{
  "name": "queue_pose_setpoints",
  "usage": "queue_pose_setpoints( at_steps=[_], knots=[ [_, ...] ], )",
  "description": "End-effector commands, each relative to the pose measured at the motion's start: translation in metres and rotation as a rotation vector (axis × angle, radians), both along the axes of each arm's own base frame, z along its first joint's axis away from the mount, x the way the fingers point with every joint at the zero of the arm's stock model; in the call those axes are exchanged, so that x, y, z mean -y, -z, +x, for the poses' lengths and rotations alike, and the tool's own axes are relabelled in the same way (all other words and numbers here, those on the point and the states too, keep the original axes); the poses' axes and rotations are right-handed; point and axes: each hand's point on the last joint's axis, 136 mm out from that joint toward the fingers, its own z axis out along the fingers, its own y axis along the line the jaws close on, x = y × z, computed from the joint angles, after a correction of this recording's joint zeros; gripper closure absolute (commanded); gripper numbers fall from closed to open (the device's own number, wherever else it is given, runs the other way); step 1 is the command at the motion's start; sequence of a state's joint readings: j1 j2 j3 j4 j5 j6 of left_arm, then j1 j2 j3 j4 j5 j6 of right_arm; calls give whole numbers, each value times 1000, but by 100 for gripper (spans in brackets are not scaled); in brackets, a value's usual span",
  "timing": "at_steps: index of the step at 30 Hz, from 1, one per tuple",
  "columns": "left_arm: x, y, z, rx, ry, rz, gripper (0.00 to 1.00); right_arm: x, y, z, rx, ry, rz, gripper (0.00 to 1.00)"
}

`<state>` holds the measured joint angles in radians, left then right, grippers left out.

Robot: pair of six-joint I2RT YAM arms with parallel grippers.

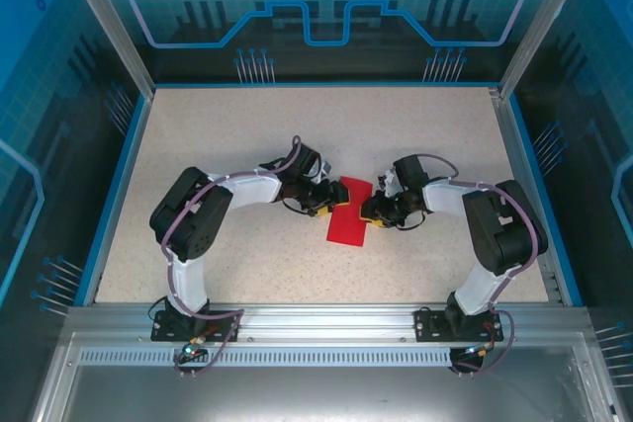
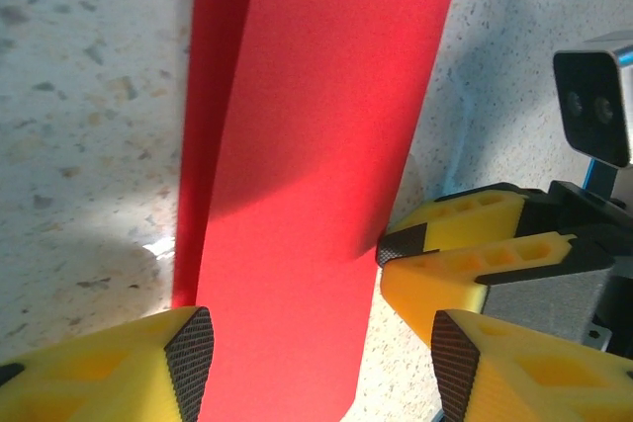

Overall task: Fold a paper plane with a square sheet of paper (pick it up from the middle)
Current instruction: Fold the triangle a second time at the center of the table.

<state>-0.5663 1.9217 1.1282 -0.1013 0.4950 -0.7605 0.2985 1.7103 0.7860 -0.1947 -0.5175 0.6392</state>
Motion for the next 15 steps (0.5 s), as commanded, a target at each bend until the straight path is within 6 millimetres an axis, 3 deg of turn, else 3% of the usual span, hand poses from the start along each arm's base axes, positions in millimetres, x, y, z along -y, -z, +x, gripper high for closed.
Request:
queue_pose_setpoints(
  at_steps=[1,15],
  knots=[
    [7,3,-5,-23,35,8,36,9,15,-8,-44,13,-26,69],
    [-5,5,-3,12,-6,75,31,11,18,-11,-48,17,-23,69]
  ],
)
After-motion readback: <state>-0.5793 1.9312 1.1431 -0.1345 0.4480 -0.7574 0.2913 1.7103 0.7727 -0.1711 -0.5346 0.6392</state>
